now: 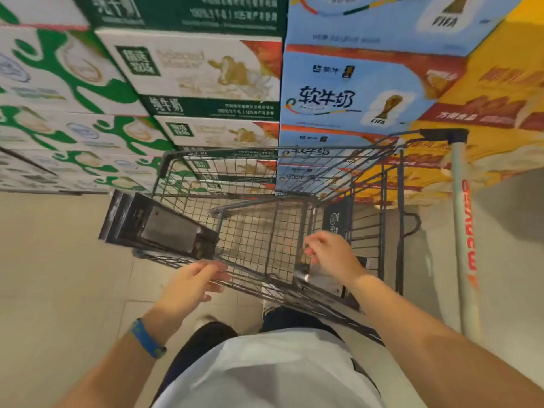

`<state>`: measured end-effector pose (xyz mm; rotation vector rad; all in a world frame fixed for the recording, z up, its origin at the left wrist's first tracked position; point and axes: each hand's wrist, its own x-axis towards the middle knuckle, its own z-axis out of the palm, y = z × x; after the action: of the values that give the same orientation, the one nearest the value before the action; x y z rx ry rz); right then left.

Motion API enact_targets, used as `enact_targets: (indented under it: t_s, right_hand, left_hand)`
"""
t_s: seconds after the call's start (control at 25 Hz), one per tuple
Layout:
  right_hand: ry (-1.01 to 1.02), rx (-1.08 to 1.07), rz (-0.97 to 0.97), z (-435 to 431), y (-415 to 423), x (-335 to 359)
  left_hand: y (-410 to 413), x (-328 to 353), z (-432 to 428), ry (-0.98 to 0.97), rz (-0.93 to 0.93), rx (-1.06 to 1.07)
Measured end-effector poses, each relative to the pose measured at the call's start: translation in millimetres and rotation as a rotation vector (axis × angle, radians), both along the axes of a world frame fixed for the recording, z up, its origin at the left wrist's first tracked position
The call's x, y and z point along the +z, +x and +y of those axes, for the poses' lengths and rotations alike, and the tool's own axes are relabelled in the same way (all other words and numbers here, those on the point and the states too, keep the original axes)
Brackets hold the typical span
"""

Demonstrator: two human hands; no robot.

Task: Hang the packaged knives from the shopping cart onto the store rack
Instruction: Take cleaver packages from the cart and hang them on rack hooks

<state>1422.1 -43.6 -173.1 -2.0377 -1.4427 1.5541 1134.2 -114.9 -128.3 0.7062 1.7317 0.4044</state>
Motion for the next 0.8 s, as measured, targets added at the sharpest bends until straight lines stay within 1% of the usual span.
enact_targets:
  t_s: [0.04,0.08,0.16,0.24,0.28,0.32,0.56,0.68,0.8]
  right_hand:
    - [0.044,0.046,-0.097,5,7,-2]
    - [0.082,0.116,-0.239,7,15,-4]
    - [0.127,0.305,-0.58,4,31,-7]
    - [0.06,0.545,-0.83,-7,42,-10]
    - [0.036,0.634,-0.902,-12,43,-11]
    - [0.033,0.687,-0.949,-19,40,-13]
    - [0.054,0.819,-1.176,-60,29,-27]
    - [0.094,0.821,-1.143,-67,24,-23]
    - [0.129,0.692,-1.034,-55,21,-13]
  left_hand:
    - [2,1,6,-0.005,0.007,-0.028]
    - [4,1,11,-0.021,0.024,-0.059]
    - [6,1,18,-0.033,0.042,-0.128]
    - [8,0,22,-0.029,0.031,-0.184]
    - [8,-1,24,-0.025,0.025,-0.206]
    - [8,-1,27,-0.023,0.022,-0.225]
    - [4,-3,37,-0.06,0.049,-0.293]
    - [0,-5,41,-0.083,0.057,-0.32]
    - [-3,-6,44,-0.1,0.059,-0.34]
